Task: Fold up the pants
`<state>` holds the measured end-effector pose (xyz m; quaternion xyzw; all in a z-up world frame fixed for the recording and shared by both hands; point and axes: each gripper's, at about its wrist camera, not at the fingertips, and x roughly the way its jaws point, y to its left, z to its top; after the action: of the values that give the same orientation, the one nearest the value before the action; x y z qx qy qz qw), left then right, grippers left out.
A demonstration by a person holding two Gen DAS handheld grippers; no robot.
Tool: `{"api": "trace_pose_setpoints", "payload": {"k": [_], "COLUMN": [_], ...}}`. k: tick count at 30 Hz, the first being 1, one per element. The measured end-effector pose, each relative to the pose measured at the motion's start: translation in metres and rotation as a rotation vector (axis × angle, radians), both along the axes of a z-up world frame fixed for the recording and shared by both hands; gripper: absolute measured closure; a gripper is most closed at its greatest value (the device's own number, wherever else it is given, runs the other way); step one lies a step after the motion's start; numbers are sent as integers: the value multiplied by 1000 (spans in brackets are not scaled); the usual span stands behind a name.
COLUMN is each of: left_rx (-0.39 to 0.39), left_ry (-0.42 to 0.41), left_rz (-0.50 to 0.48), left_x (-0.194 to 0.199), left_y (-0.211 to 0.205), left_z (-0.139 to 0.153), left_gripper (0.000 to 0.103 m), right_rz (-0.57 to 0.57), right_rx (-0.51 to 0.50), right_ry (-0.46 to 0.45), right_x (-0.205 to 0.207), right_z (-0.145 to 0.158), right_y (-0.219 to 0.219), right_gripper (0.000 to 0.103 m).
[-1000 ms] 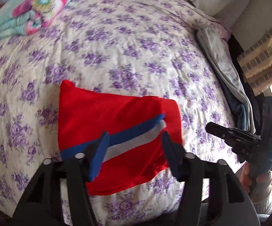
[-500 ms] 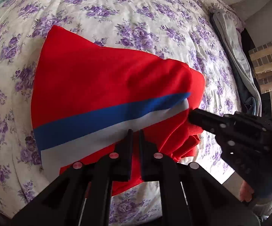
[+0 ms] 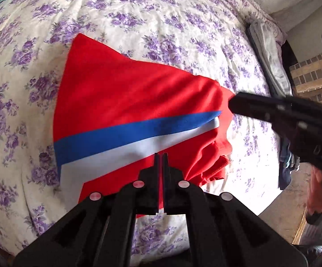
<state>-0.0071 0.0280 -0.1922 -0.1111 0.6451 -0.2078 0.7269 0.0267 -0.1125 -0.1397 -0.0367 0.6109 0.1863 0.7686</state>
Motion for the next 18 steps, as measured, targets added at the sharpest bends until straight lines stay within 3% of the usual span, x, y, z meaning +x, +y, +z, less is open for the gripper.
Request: {"api": "trace_pose_setpoints", "payload": {"k": [1,3,6,8,12,13,14,18], "left_rx": [-11,-17,-38,-50,-88,-103,-110,-79], "left_ry": [-7,-14,-11,-21,-33,-17,8,101], "left_rz": [22,68,122,130,105,94,77,10], "left_x": [-3,-8,-14,-14,-15,-13,-11,-14], "left_y": [10,28,46,48,43,38,33,18], "left_z": [6,11,12,13,10,3,-6,-49], "left_gripper": [102,102,102,102,102,102,102,102], "right_rz": [31,132,231,270,287,294,306,284], "right_rx": [-2,5,39,-9,-14,-17,-37,-99], "right_ry": [-51,-85,-61,-44,85,120,143,112], "right_x": [7,23,52,67,81,82,82,78], "right_z": [7,6,-14,-31,-61,-69,-76,-72], "right_y": [11,39,75,97,116,120,122,127], "right_gripper": [39,39,42,52,58,71,95,97]}}
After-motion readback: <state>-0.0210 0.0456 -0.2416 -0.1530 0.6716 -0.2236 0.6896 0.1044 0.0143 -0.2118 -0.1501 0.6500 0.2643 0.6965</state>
